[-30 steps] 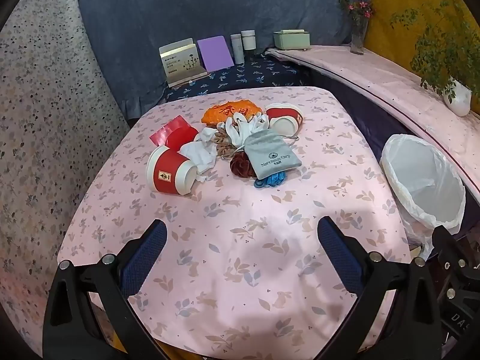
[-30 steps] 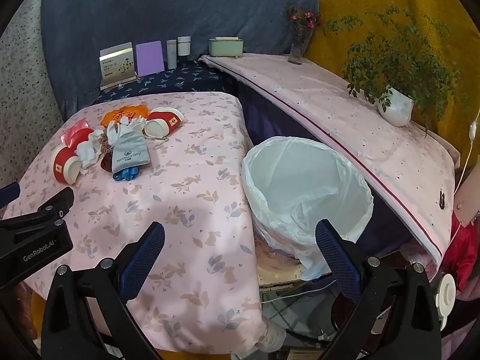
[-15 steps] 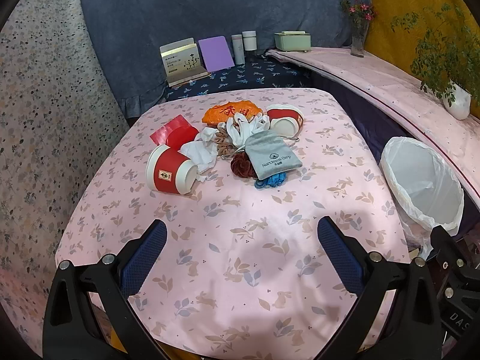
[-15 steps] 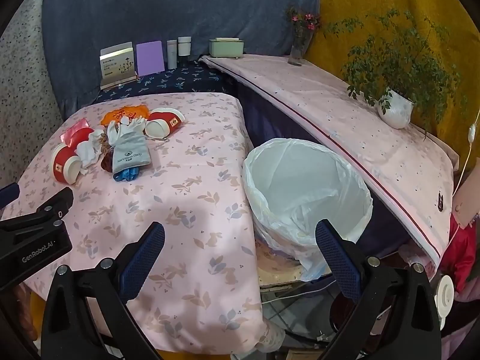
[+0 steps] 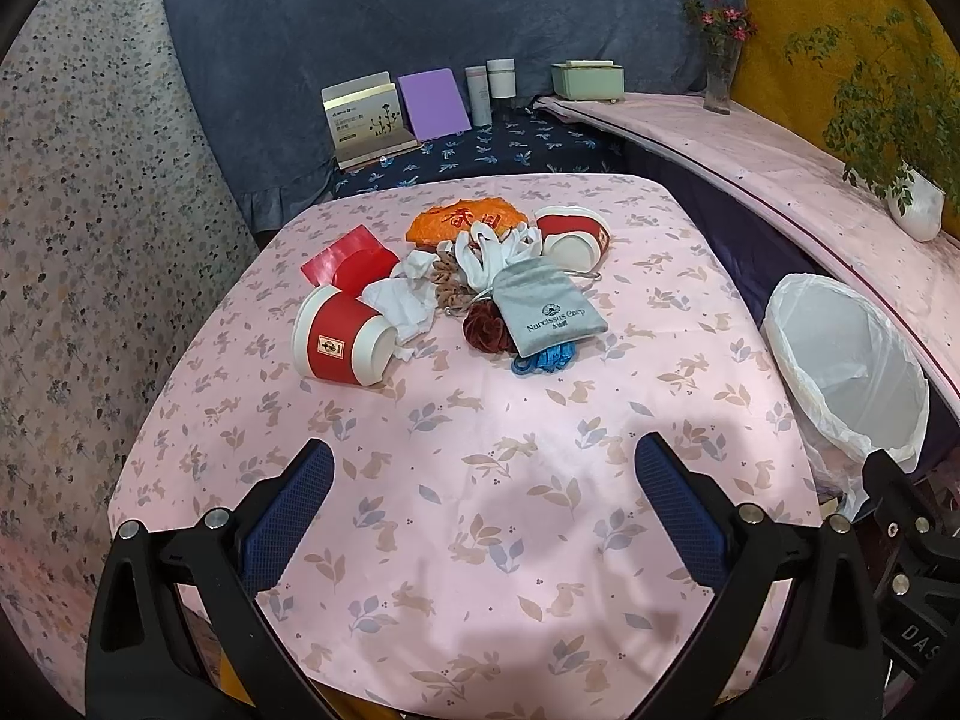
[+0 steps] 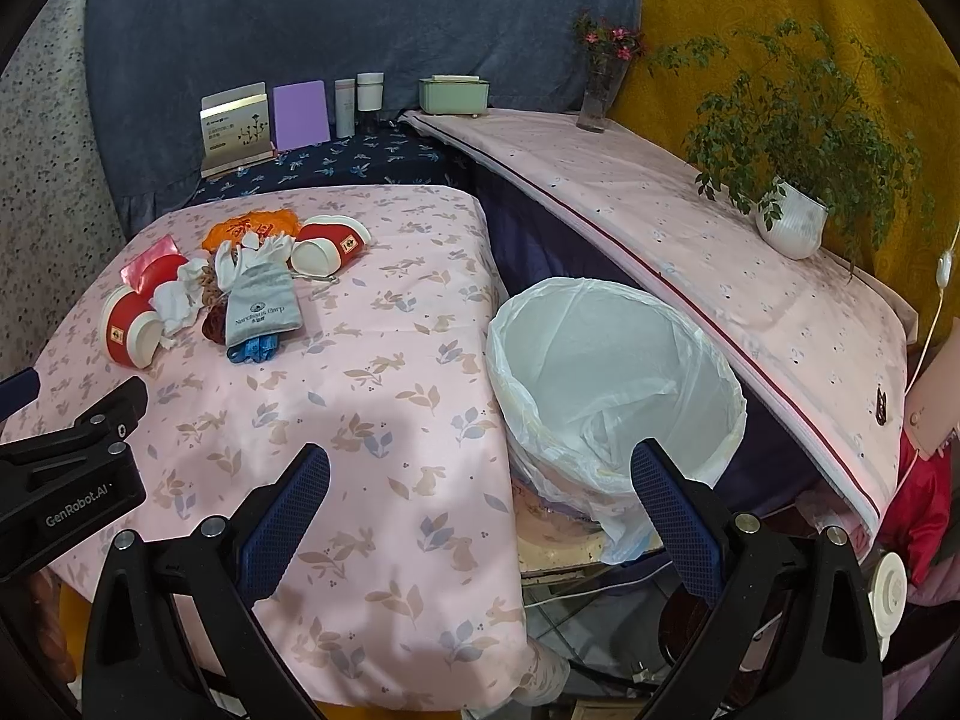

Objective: Collect trash

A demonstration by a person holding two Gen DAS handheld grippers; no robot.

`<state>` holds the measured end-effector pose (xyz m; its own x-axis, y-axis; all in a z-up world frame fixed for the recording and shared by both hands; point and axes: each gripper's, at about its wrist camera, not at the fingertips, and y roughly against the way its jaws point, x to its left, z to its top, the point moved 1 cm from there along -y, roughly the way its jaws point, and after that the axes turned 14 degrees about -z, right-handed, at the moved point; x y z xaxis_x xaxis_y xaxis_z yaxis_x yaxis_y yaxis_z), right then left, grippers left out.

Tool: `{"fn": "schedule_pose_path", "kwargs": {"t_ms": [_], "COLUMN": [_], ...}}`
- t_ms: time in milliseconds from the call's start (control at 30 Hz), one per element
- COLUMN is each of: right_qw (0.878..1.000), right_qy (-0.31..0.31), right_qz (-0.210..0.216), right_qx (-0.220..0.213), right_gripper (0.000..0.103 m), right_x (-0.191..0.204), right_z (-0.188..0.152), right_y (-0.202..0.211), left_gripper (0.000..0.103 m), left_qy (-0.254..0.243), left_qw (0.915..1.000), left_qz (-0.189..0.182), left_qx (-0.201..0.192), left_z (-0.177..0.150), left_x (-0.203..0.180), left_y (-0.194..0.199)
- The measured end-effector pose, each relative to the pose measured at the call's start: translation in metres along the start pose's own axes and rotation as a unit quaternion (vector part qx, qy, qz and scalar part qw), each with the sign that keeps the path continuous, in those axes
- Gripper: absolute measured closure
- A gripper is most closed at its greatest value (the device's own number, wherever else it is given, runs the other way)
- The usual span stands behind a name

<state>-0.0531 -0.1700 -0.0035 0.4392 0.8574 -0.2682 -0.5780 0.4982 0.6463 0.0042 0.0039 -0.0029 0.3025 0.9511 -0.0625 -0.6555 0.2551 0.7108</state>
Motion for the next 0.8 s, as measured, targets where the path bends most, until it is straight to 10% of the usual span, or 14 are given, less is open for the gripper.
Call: {"fn": "schedule_pose_path", "kwargs": {"t_ms": [800], "right_qw": [1.000], "right_qy": [0.005], "right_qz": [-0.003], "right_qx": [-0.002], "right_gripper": [0.007], "right_x": [0.0055], "right_z": [-0.0010], "right_y": [-0.0024], "left_gripper": [0.007], "left_qy": [0.003], "left_qw": [1.0000], "left_qz": [0.001], "left_qx": [-0.001], "left_z": [-0.0015], "left_x": [0.0056], "left_y": [-0.0030]}}
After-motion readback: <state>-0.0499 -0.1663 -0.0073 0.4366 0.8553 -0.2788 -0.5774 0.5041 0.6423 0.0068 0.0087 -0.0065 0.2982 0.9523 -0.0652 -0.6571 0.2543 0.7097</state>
